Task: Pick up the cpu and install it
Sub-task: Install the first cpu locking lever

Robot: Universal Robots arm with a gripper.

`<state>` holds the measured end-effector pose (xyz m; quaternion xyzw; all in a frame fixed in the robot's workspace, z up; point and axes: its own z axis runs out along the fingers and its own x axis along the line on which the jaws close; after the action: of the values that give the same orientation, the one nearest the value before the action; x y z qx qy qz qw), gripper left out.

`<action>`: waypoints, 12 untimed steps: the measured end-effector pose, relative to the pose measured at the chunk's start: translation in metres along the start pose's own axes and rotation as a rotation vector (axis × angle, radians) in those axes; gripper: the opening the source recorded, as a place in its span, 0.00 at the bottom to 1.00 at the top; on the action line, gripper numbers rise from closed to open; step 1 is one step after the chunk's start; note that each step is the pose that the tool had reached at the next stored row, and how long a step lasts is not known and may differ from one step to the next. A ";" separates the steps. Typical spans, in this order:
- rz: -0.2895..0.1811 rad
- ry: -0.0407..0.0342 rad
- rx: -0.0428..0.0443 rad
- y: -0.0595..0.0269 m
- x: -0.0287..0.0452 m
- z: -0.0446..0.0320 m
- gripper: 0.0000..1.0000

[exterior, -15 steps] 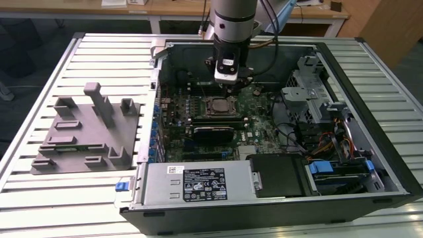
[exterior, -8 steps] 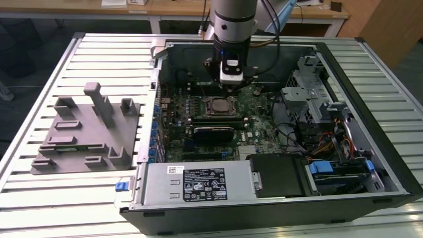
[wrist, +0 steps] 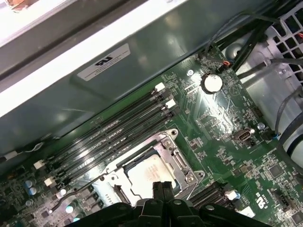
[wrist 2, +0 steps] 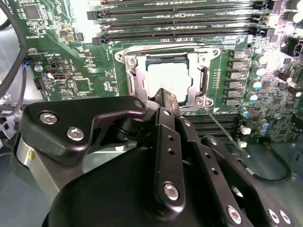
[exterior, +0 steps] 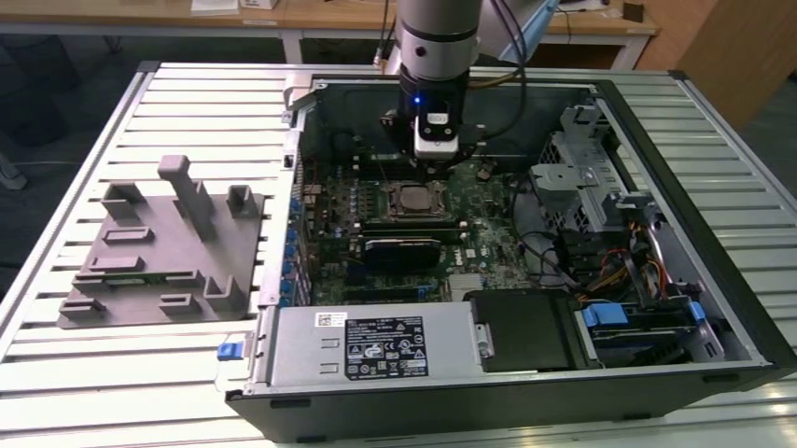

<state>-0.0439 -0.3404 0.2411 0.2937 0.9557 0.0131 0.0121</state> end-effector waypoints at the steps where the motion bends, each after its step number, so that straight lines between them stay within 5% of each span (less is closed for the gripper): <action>1: -0.001 0.0001 0.0000 -0.0006 0.0009 0.0000 0.11; 4: -0.022 0.0007 -0.0002 -0.0015 0.0023 -0.0001 0.11; 12: -0.166 0.0054 -0.0026 -0.0016 0.0024 0.0004 0.11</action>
<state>-0.0468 -0.3404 0.2406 0.2132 0.9768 0.0141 0.0109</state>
